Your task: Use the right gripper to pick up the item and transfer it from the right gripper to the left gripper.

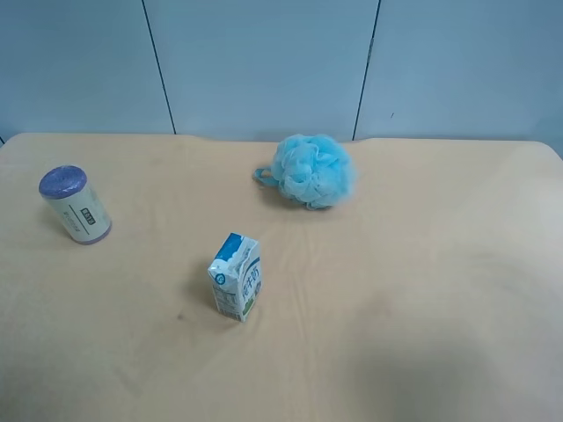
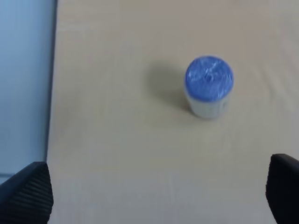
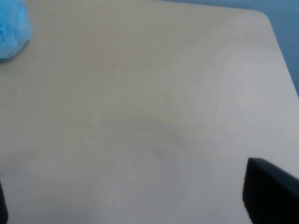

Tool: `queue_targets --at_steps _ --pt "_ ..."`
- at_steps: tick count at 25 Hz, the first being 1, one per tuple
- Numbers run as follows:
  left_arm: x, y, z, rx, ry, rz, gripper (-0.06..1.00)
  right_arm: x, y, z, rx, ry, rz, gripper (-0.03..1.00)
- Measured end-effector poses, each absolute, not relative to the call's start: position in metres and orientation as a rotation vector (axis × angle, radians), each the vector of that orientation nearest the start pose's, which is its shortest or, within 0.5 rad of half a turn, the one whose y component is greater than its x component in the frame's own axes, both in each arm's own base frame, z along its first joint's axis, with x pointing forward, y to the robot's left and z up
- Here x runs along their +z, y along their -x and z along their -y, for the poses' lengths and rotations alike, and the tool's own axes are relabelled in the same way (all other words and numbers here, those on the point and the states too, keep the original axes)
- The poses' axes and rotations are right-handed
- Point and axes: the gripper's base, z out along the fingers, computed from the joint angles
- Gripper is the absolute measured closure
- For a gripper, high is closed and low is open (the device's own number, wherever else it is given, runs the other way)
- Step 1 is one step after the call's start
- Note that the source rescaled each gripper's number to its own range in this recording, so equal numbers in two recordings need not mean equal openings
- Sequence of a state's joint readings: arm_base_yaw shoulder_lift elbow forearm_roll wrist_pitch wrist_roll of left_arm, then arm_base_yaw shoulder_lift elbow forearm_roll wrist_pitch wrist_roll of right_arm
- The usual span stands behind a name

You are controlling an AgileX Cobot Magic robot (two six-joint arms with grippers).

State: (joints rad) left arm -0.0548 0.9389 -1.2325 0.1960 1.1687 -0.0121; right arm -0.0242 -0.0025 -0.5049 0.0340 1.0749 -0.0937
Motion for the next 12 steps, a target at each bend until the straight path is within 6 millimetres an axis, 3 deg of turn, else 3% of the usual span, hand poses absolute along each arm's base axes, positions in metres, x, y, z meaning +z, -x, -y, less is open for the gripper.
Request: queue_targets --at_steps 1,6,9,12 --pt "0.433 -0.128 -0.009 0.208 -0.028 -2.300 0.17 0.277 0.006 -0.003 -0.033 0.073 -2.049 0.00" --pt "0.447 -0.066 -0.011 0.169 -0.005 -2.129 0.20 0.277 0.006 -0.003 -0.033 0.073 -2.049 0.00" --pt "0.440 -0.034 -0.010 0.118 -0.010 -2.068 0.20 0.277 0.006 -0.003 -0.033 0.073 -2.049 0.00" --pt "0.420 -0.014 -0.008 0.076 -0.020 -2.055 0.20 0.277 0.006 -0.003 -0.033 0.073 -2.049 0.00"
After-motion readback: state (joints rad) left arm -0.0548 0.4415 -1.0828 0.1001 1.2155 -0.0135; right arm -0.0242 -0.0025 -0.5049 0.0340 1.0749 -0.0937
